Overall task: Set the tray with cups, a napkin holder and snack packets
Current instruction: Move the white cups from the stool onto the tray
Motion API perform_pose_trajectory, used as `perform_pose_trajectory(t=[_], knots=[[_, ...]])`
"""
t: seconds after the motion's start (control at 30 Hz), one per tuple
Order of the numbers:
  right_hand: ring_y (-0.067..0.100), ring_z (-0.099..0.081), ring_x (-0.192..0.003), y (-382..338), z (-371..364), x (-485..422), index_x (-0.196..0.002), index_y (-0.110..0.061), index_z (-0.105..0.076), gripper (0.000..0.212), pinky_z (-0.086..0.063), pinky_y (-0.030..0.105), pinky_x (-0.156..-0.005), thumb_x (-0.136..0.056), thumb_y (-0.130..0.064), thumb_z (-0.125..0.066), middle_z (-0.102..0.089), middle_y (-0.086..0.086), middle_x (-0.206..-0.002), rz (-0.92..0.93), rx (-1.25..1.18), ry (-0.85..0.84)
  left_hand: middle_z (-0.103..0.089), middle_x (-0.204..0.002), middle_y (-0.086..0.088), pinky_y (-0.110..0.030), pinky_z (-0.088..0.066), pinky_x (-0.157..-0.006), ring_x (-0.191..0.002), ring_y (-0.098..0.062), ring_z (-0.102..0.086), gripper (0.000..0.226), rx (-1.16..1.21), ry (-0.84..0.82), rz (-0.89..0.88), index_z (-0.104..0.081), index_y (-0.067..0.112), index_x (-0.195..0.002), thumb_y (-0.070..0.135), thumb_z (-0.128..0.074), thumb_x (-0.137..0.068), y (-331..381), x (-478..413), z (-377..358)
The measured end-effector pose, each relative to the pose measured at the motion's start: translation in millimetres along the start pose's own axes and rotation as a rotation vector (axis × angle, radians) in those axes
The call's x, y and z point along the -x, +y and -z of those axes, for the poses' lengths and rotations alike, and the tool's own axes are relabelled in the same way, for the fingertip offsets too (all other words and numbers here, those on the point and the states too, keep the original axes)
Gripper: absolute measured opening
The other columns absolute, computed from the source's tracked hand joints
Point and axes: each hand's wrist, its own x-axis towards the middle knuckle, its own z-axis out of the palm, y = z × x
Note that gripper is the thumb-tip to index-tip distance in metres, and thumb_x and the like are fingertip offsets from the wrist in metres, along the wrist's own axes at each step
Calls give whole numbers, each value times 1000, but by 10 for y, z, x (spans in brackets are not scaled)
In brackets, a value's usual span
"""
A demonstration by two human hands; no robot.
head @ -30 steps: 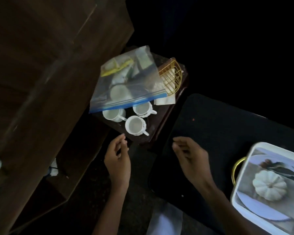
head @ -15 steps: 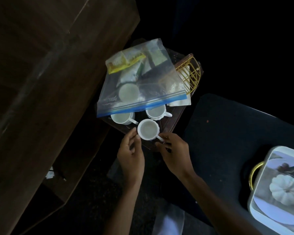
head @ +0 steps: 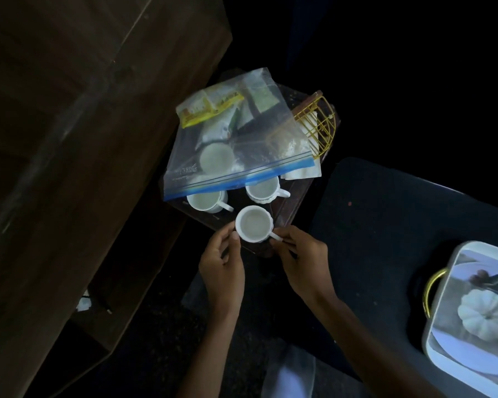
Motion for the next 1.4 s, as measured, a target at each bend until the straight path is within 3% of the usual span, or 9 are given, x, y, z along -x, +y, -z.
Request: perform_pose_trajectory(t=[0.37, 0.43, 0.57, 0.7, 0.87, 1.03, 1.17, 1.27, 1.4], knots=[[-6, -69, -94, 73, 889, 706, -104, -32, -70, 28, -52, 10, -80, -90, -8, -70, -73, -21, -101, 46, -82, 109, -77, -111, 5, -36, -59, -96, -111, -9, -71, 8, 103, -116, -46, -68, 19, -100, 14, -64, -97, 220, 900, -349], [-7, -69, -94, 156, 1138, 902, -104, -35, -69, 28, -51, 9, -79, -90, -10, -70, -72, -24, -101, 33, -41, 135, -77, -110, 2, -45, -57, -100, -110, -10, -71, 9, 111, -159, -25, -68, 18, -104, 13, -64, -97, 210, 1123, -494], [-10, -67, -93, 422, 1685, 1343, -105, -35, -65, 24, -52, 10, -77, -92, -16, -68, -70, -28, -97, -49, 45, 197, -76, -117, 10, -41, -54, -101, -116, -7, -69, 31, 32, -297, -35, -69, 32, -126, 18, -63, -99, 169, 1637, -870], [-10, -67, -92, 761, 2205, 1758, -103, -31, -65, 23, -50, 7, -80, -89, -14, -72, -70, -24, -93, -111, 127, 287, -77, -116, 9, -46, -57, -100, -114, -8, -70, 24, -58, -395, -40, -76, 25, -117, 15, -63, -99, 25, 2157, -1316], [-14, -65, -88, 1183, 2623, 2047, -101, -16, -70, 18, -47, 3, -76, -86, -6, -73, -69, -24, -90, -185, 154, 351, -76, -101, 17, -36, -62, -89, -97, 3, -73, 22, -151, -461, -45, -77, 18, -112, 8, -64, -98, -174, 2559, -1769], [-2, -69, -88, 1518, 2835, 2143, -97, -15, -67, 12, -54, 15, -72, -88, -8, -71, -73, -13, -88, -188, 167, 330, -78, -97, 11, -30, -63, -85, -92, -2, -75, 22, -247, -493, -32, -78, 16, -111, 6, -66, -96, -374, 2739, -2046], [-1, -69, -86, 1707, 2885, 2129, -97, -11, -67, 12, -48, 5, -73, -88, -6, -72, -74, -9, -89, -168, 189, 281, -74, -93, 17, -26, -62, -84, -90, -1, -74, 22, -340, -488, -50, -78, 17, -109, 6, -67, -94, -481, 2779, -2145], [5, -71, -88, 1808, 2897, 2123, -98, -9, -67, 12, -56, 17, -75, -88, -5, -71, -75, -5, -95, -171, 184, 241, -76, -96, 11, -26, -62, -85, -91, -2, -73, 21, -393, -499, -41, -78, 17, -109, 7, -68, -94, -529, 2787, -2159], [5, -71, -87, 1872, 2892, 2126, -95, -8, -66, 13, -50, 8, -74, -86, 0, -72, -74, -6, -93, -186, 190, 205, -77, -106, 6, -21, -60, -84, -97, -7, -73, 22, -450, -505, -49, -76, 17, -112, 8, -68, -94, -573, 2822, -2155]])
